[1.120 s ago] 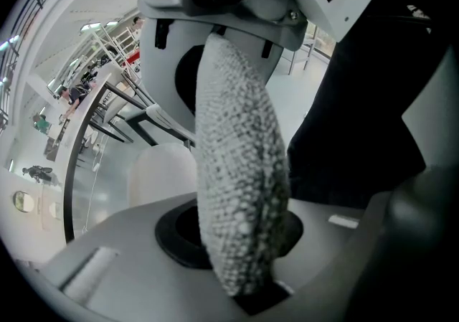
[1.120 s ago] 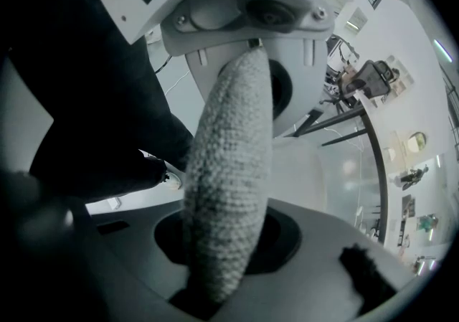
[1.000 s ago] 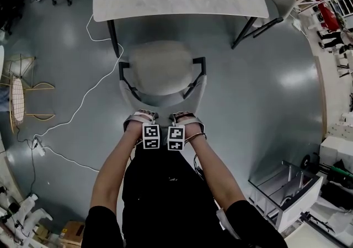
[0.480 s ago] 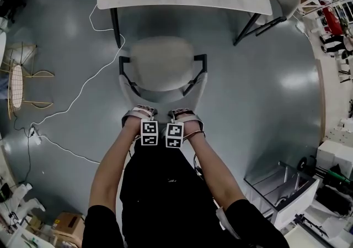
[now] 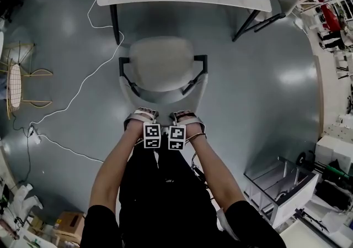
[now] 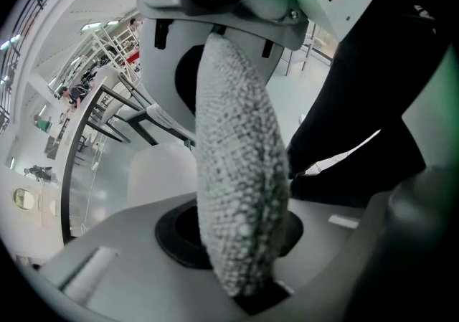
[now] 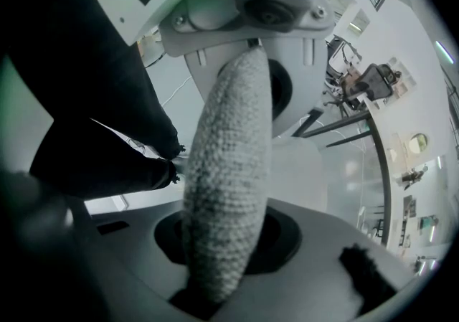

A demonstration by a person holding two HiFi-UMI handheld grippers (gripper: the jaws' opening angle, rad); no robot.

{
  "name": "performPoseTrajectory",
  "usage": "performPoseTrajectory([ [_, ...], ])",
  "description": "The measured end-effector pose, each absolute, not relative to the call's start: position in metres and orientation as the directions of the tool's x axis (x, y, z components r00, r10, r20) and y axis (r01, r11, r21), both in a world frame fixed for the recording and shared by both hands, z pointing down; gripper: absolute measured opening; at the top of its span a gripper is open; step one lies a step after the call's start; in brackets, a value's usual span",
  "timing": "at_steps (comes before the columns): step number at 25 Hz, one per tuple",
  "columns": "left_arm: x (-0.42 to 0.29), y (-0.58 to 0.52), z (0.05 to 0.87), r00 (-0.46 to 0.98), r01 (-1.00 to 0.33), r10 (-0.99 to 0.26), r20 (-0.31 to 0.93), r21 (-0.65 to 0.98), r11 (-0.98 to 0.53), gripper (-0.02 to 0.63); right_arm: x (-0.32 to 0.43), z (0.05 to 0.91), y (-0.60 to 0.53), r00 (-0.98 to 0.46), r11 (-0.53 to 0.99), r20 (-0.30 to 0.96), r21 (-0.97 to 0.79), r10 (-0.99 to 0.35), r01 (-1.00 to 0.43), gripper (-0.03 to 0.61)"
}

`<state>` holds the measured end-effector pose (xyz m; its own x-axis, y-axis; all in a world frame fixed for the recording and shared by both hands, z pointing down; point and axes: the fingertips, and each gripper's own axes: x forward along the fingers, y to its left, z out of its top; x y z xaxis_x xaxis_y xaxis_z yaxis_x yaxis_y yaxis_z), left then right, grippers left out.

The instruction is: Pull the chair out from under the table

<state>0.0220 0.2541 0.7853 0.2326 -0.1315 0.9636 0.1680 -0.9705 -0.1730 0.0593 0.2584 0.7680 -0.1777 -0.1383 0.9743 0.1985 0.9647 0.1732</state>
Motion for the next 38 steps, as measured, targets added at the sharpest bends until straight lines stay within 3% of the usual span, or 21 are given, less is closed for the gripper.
performPoseTrajectory([
  [29, 0.017, 0.320, 0.786, 0.239, 0.172, -0.129, 0.962, -0.172, -0.970, 0.090, 0.053, 0.768, 0.324, -0.176, 0.967, 0.974, 0.176, -0.143, 0.183, 0.091],
  [31, 0.018, 0.320, 0.788, 0.239, 0.152, -0.131, 0.962, -0.171, -0.974, 0.111, 0.053, 0.768, 0.325, -0.190, 0.972, 0.973, 0.166, -0.134, 0.167, 0.103],
  [34, 0.017, 0.317, 0.788, 0.240, 0.099, -0.135, 0.961, -0.163, -0.982, 0.176, 0.050, 0.767, 0.326, -0.211, 0.985, 0.973, 0.120, -0.092, 0.124, 0.190],
  [38, 0.018, 0.315, 0.785, 0.245, 0.051, -0.152, 0.958, -0.169, -0.984, 0.224, 0.049, 0.759, 0.325, -0.229, 0.987, 0.968, 0.126, -0.101, 0.099, 0.207],
])
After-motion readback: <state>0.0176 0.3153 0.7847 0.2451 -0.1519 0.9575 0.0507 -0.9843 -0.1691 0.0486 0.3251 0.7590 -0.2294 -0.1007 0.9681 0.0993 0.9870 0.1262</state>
